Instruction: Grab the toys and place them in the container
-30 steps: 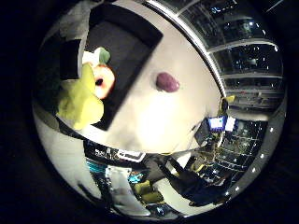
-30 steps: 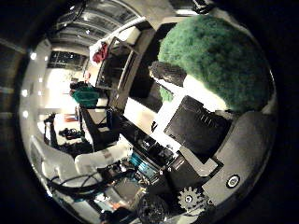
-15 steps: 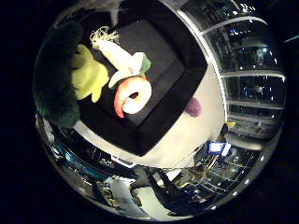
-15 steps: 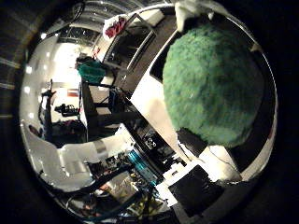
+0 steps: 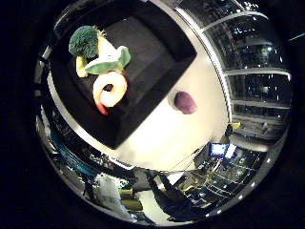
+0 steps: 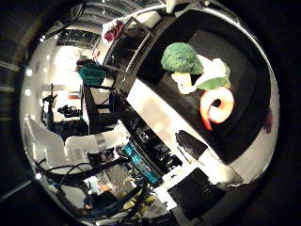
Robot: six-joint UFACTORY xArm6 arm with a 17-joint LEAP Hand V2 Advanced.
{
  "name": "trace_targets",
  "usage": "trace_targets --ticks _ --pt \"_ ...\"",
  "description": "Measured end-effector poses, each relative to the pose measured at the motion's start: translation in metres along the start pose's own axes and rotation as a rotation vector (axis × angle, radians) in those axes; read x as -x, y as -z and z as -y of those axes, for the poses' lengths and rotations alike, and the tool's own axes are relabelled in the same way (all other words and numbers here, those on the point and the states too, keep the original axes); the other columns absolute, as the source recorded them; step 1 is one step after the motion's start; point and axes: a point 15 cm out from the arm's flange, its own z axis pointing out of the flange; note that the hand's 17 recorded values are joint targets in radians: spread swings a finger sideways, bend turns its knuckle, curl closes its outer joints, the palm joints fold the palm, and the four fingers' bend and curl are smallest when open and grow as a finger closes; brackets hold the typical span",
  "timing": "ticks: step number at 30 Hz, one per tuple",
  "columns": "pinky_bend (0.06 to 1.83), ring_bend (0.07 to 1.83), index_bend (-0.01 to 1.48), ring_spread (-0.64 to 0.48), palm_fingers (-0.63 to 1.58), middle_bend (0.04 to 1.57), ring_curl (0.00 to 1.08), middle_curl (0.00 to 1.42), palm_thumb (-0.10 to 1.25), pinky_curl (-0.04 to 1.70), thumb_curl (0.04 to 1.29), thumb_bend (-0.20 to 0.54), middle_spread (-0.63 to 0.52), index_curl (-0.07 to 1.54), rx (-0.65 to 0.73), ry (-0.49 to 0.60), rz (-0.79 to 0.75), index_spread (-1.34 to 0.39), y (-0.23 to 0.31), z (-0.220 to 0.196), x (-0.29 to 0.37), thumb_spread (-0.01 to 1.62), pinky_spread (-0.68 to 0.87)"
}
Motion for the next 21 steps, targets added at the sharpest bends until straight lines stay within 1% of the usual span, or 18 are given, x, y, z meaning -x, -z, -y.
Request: trace_targets --ticks 2,4,9,12,17,18,21 --pt "0.51 0.3 0.17 0.21 -0.02 0.18 0.21 0.26 0.8 0.37 0.39 -0.026 0.05 0.28 0.002 -0.051 -0.015 -0.49 0.004 -0.015 -0.035 0.97 0.47" --pt "0.51 0.3 0.17 0.21 -0.01 0.18 0.22 0.26 0.8 0.36 0.39 -0.027 0.05 0.28 0.017 -0.098 -0.032 -0.47 0.002 -0.04 -0.066 0.97 0.46" --pt "0.48 0.28 0.17 0.2 0.01 0.19 0.23 0.29 0.79 0.34 0.38 -0.025 0.06 0.28 0.023 -0.211 -0.058 -0.42 -0.001 -0.097 -0.126 0.99 0.44" --pt "0.47 0.28 0.16 0.19 0.03 0.19 0.23 0.3 0.79 0.33 0.38 -0.024 0.05 0.28 0.007 -0.283 -0.073 -0.41 -0.001 -0.122 -0.163 0.99 0.43" --pt "0.45 0.27 0.16 0.19 0.05 0.19 0.24 0.31 0.79 0.32 0.38 -0.023 0.05 0.28 -0.019 -0.449 -0.099 -0.39 0.002 -0.177 -0.226 1.0 0.42" --pt "0.45 0.27 0.16 0.19 0.05 0.19 0.24 0.31 0.79 0.32 0.38 -0.023 0.05 0.28 -0.02 -0.512 -0.104 -0.39 0.0 -0.199 -0.246 1.0 0.42" --pt "0.44 0.28 0.16 0.18 0.06 0.19 0.25 0.31 0.79 0.31 0.38 -0.024 0.05 0.28 0.001 -0.574 -0.09 -0.39 -0.016 -0.224 -0.265 1.0 0.42"
